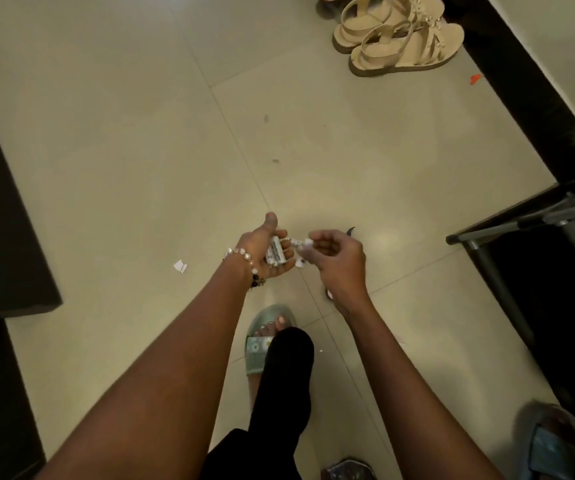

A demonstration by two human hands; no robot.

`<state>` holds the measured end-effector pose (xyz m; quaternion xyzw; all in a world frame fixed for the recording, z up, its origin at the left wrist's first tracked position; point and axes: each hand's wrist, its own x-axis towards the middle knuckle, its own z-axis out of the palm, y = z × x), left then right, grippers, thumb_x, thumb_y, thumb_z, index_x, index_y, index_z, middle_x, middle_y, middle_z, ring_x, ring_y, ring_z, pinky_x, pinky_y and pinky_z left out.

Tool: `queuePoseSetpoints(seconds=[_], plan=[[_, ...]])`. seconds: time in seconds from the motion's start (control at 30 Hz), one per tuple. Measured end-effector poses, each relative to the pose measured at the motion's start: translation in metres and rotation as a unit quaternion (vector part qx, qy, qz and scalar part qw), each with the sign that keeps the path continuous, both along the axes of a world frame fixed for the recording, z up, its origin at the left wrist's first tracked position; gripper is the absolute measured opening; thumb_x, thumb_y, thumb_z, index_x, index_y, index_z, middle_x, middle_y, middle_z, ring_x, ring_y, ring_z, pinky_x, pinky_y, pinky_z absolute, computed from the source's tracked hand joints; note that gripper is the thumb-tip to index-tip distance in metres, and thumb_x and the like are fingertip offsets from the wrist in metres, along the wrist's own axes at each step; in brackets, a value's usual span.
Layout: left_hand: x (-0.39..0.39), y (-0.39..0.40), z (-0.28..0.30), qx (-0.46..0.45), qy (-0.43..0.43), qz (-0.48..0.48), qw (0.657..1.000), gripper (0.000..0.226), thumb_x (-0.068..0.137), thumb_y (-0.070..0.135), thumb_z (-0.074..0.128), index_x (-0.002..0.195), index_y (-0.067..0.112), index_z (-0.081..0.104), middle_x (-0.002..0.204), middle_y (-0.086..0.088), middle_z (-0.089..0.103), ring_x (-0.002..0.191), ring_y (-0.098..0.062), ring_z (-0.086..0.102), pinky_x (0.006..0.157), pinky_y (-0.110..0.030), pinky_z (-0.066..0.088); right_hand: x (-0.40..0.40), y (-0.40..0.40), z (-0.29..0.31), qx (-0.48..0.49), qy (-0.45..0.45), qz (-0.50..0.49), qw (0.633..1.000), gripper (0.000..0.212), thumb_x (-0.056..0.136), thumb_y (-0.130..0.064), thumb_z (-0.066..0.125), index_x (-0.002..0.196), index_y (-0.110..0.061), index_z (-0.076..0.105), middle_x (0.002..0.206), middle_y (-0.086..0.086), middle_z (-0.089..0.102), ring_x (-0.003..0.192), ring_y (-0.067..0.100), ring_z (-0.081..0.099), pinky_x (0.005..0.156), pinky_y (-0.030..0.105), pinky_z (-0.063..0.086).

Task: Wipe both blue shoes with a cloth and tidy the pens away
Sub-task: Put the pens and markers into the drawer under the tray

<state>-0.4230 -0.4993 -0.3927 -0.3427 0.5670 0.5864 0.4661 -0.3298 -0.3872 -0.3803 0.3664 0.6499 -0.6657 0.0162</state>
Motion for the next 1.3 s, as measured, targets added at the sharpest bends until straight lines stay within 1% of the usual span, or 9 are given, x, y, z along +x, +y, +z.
queuePoseSetpoints(seconds=[0.1, 0.23, 0.4, 0.53, 0.6, 0.7, 0.77, 0.97, 1.3], plan=[[0.008, -0.008, -0.009, 0.017, -0.01, 0.011, 1.0, 0.061, 0.089, 0.063, 0.046, 0.106, 0.007, 0.062, 0.091, -0.01, 0.068, 0.075, -0.022, 0.065, 0.069, -0.037, 0.056, -0.028, -0.007, 0.002, 0.011, -0.006, 0.145, 0.989, 0.021, 0.077, -0.012, 0.076, 0.097, -0.009, 0.07, 0.083, 0.005, 0.071, 0.077, 0.012, 0.068, 0.071, 0.024, 0.057], [0.005, -0.023, -0.014, 0.024, -0.018, 0.031, 0.999, 0.04, 0.093, 0.05, 0.054, 0.074, 0.015, 0.055, 0.058, 0.0, 0.056, 0.05, -0.015, 0.056, 0.056, -0.027, 0.053, -0.048, -0.006, -0.033, 0.175, -0.005, 0.069, 0.982, 0.011, 0.084, -0.011, 0.067, 0.094, -0.008, 0.071, 0.085, 0.006, 0.071, 0.078, 0.018, 0.068, 0.073, 0.027, 0.053], [0.007, -0.039, -0.035, 0.012, -0.032, 0.105, 0.994, 0.042, 0.092, 0.046, 0.058, 0.066, 0.015, 0.05, 0.046, 0.002, 0.049, 0.037, -0.013, 0.048, 0.045, -0.02, 0.048, -0.045, -0.018, -0.104, 0.455, -0.077, 0.468, 0.754, 0.039, 0.091, -0.004, 0.05, 0.13, -0.009, 0.049, 0.126, 0.016, 0.049, 0.113, 0.034, 0.044, 0.084, 0.038, 0.044], [0.011, -0.043, -0.045, 0.009, -0.038, 0.141, 0.989, 0.044, 0.092, 0.05, 0.056, 0.066, 0.015, 0.05, 0.046, 0.002, 0.049, 0.037, -0.012, 0.048, 0.045, -0.02, 0.048, -0.034, -0.025, -0.119, 0.578, 0.009, 0.495, 0.649, 0.029, 0.083, -0.001, 0.061, 0.111, -0.003, 0.056, 0.106, 0.017, 0.056, 0.097, 0.032, 0.053, 0.065, 0.037, 0.049], [0.013, -0.042, -0.045, 0.01, -0.037, 0.151, 0.988, 0.045, 0.092, 0.051, 0.054, 0.066, 0.015, 0.05, 0.046, 0.002, 0.048, 0.036, -0.012, 0.046, 0.045, -0.019, 0.047, -0.036, -0.025, -0.121, 0.527, 0.006, 0.499, 0.688, 0.029, 0.085, -0.002, 0.058, 0.114, -0.005, 0.057, 0.106, 0.016, 0.057, 0.098, 0.032, 0.053, 0.067, 0.034, 0.045], [0.018, -0.041, -0.031, 0.007, -0.033, 0.156, 0.987, 0.047, 0.094, 0.053, 0.05, 0.067, 0.015, 0.049, 0.046, 0.002, 0.047, 0.036, -0.012, 0.045, 0.045, -0.018, 0.046, -0.042, -0.022, -0.093, 0.304, -0.062, 0.295, 0.903, 0.029, 0.083, -0.006, 0.062, 0.11, -0.013, 0.064, 0.093, 0.009, 0.066, 0.086, 0.024, 0.061, 0.068, 0.03, 0.047], [0.019, -0.039, -0.01, 0.005, -0.025, 0.149, 0.988, 0.047, 0.093, 0.056, 0.049, 0.07, 0.015, 0.05, 0.048, 0.002, 0.049, 0.037, -0.012, 0.047, 0.044, -0.018, 0.046, -0.045, -0.017, -0.05, 0.065, -0.088, 0.097, 0.989, 0.03, 0.082, -0.005, 0.062, 0.111, -0.015, 0.062, 0.084, 0.008, 0.065, 0.073, 0.019, 0.061, 0.061, 0.034, 0.055], [0.02, 0.005, 0.101, 0.013, 0.02, 0.002, 1.0, 0.036, 0.093, 0.047, 0.055, 0.081, 0.013, 0.058, 0.065, -0.001, 0.055, 0.051, -0.015, 0.054, 0.044, -0.019, 0.049, -0.003, 0.026, 0.108, -0.204, -0.013, -0.033, 0.978, 0.026, 0.085, 0.003, 0.057, 0.109, -0.005, 0.065, 0.09, 0.012, 0.067, 0.073, 0.022, 0.063, 0.062, 0.031, 0.055], [0.158, 0.155, 0.321, 0.084, 0.089, -0.239, 0.963, 0.031, 0.097, 0.035, 0.053, 0.073, 0.015, 0.053, 0.055, 0.001, 0.049, 0.039, -0.01, 0.05, 0.041, -0.016, 0.047, 0.207, 0.132, 0.344, -0.108, 0.075, -0.185, 0.974, 0.022, 0.088, 0.003, 0.054, 0.105, -0.007, 0.063, 0.09, 0.013, 0.065, 0.074, 0.021, 0.064, 0.062, 0.029, 0.056]])
